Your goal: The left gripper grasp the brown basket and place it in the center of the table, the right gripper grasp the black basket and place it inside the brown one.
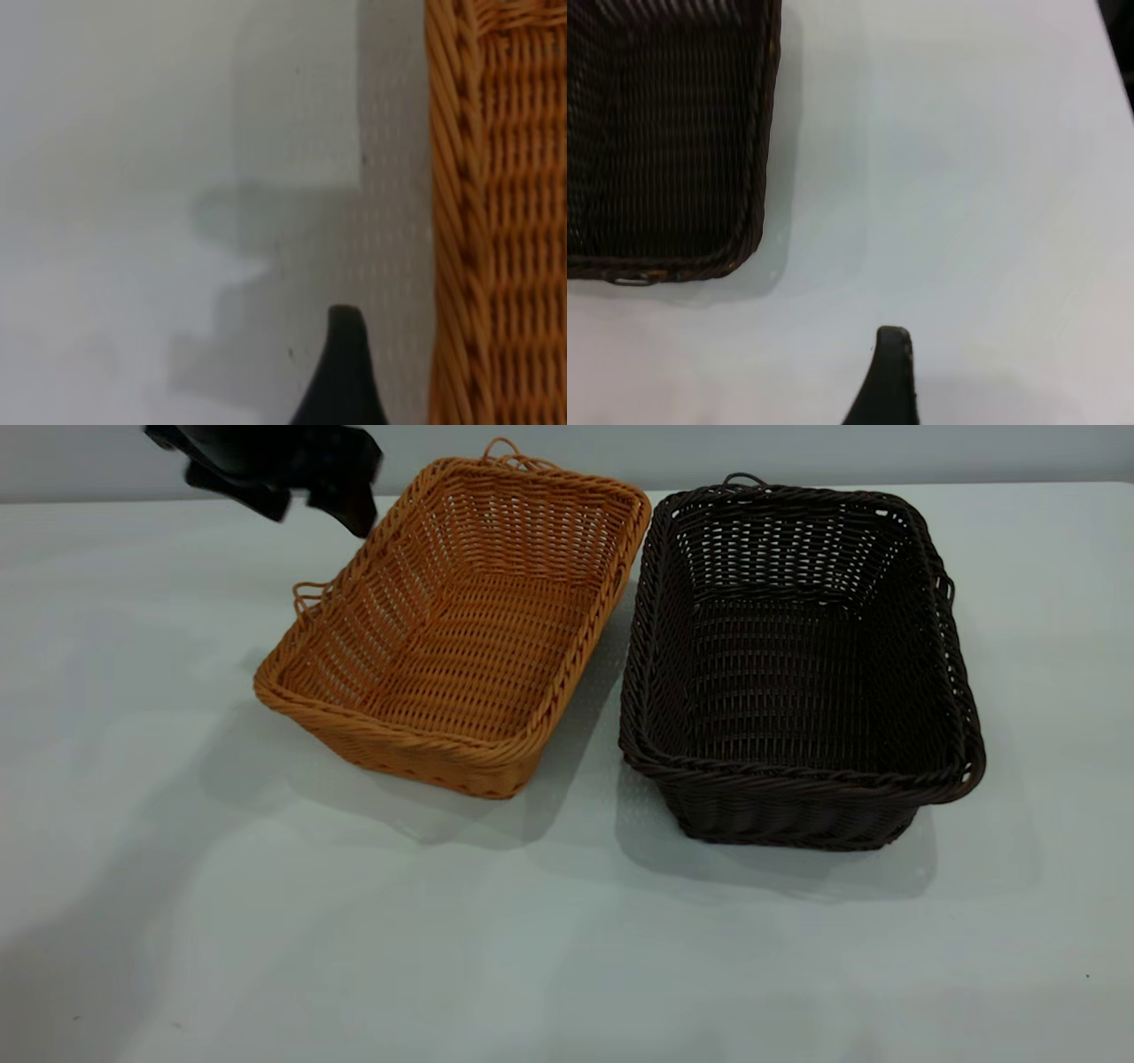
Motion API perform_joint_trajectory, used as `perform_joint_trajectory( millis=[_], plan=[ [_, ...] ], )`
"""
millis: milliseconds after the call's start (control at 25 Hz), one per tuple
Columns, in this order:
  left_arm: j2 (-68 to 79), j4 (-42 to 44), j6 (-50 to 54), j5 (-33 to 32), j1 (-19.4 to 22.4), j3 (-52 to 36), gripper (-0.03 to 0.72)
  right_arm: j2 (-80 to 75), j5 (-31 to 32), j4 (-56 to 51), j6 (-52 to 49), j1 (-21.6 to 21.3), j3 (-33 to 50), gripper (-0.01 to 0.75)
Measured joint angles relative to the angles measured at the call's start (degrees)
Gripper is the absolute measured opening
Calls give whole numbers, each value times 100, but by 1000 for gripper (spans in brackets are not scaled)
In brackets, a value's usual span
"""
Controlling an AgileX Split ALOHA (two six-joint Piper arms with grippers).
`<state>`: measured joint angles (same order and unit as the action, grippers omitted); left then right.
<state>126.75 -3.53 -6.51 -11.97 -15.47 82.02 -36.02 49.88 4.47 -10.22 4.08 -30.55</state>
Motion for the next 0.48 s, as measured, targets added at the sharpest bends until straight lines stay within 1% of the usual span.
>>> perform_joint_trajectory(
  millis=[320, 400, 480],
  plan=[
    [867, 0, -6, 54, -6, 639, 566, -1613, -874, -813, 127, 0, 0, 594],
    [1069, 0, -6, 105, -6, 689, 539, -2059, -1131, -1221, 275, 0, 0, 594],
    [1197, 0, -10, 194, -11, 705, 469, -2477, -1371, -1734, 523, 0, -27, 594]
  ],
)
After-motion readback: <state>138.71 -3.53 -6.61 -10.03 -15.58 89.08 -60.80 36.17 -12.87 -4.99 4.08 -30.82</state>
